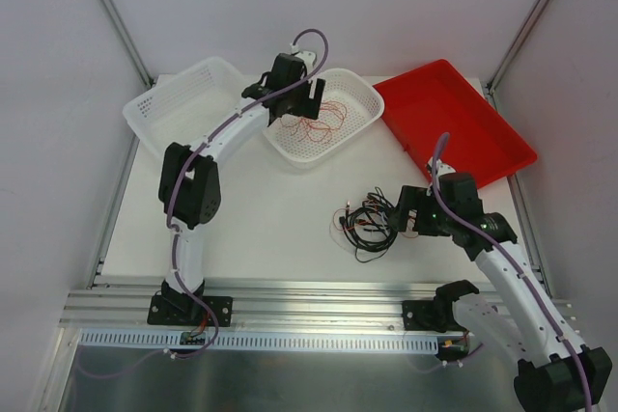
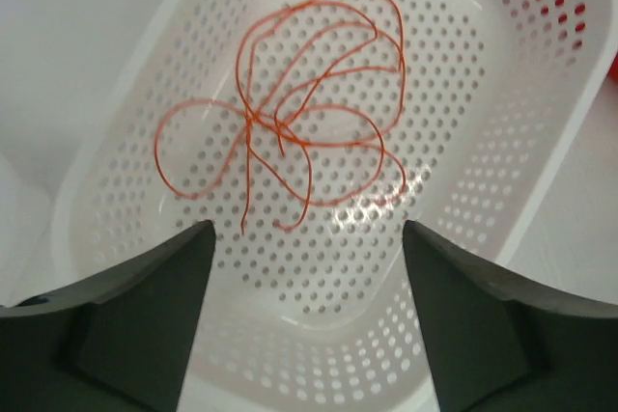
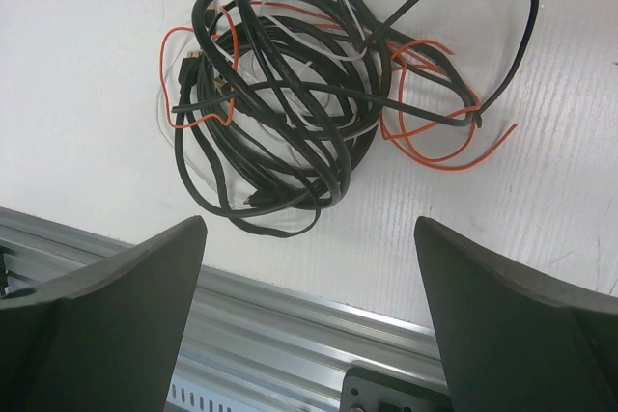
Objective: Untangle the cables
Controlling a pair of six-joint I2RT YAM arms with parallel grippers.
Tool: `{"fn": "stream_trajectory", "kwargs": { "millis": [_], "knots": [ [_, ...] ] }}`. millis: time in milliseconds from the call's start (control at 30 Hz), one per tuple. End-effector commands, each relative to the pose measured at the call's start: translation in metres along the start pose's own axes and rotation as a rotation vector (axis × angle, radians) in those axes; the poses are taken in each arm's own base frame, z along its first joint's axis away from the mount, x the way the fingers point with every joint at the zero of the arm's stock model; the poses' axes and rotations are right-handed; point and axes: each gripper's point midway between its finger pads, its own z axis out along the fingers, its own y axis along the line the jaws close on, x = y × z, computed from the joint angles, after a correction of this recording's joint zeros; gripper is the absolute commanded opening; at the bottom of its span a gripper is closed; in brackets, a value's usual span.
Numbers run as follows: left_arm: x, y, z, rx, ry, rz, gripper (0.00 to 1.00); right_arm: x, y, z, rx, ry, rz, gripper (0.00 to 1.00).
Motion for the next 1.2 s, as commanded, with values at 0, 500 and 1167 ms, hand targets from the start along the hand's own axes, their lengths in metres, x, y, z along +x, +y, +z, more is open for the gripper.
{"fn": "stream_trajectory", "kwargs": {
  "millis": [0,500,1167],
  "knots": [
    [-0.059,-0.025,-0.089,0.124,-0.177,-0.033,0.84,-0.01,0.003,0.0,-0.01,-0.025,-0.005,0.94],
    [0.098,-0.135,-0.184,0.38,0.037,0.078,0.9,-0.01,0.006,0.011,-0.029,-0.027,0.04,0.81],
    [0.216,-0.243,-0.103,0.368,0.078,0.4,0.67,-0.001,-0.005,0.025,0.011,-0.017,0.065,0.67]
  ]
}}
